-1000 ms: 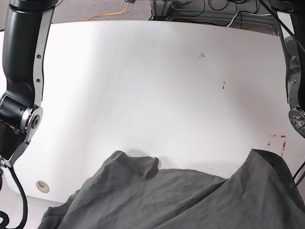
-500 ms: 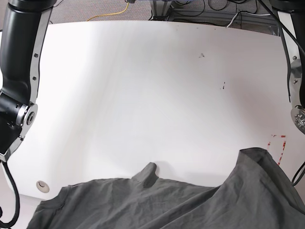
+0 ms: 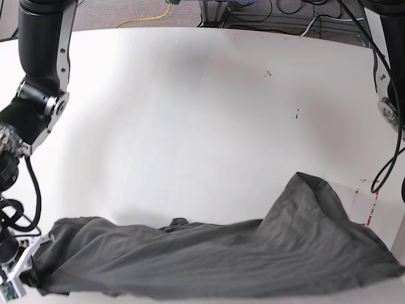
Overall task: Layout the t-shirt on the table in an organized manner, then fold the t-shirt properly
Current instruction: 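Raise the shirt high with both grippers and fling it down onto the table, then release the shirt with the left gripper and move it to the shirt hem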
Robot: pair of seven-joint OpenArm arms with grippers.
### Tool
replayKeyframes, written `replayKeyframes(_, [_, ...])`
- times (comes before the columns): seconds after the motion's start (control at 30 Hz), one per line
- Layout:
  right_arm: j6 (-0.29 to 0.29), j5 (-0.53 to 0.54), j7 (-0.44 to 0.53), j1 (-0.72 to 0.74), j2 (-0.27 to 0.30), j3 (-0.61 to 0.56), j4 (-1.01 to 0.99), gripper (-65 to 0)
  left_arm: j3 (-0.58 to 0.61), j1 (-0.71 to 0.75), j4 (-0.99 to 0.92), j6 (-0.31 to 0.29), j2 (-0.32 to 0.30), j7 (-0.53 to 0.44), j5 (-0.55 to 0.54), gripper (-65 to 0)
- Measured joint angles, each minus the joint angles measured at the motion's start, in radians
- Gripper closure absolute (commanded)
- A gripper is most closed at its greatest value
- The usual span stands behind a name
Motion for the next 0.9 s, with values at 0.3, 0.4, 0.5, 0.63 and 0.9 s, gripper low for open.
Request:
replayKeyframes(0.3, [0.002,0.0,-0.007,-0.386,-0.106,0.105,0.186,0.0,-0.122,0.406,0.092,0.0,0.019,0.011,-0.087,-2.8])
replayKeyframes(0.4, [0.001,0.031,-0.009,-0.476,-0.127,0.116,0.195,0.0,-0.153,0.502,0.13,0.002,0.016,0.015,-0.097,-2.8])
replayKeyframes(0.5, [0.002,0.119,0.01,-0.558,-0.142,0.153,0.204,0.0,-0.172,0.59,0.166,0.0,0.016,0.005,-0.121,-2.8])
replayKeyframes(0.63, [0.002,0.144,0.007,-0.649,-0.174,0.229,0.208,0.0,-0.218,0.707,0.201,0.0,0.047,-0.001,-0.131,-2.8])
replayKeyframes(0.9, [0.002,0.213,0.006,-0.801,-0.201,0.259,0.208,0.0,-0.282,0.866,0.201,0.0,0.08,0.006,-0.121,-2.8])
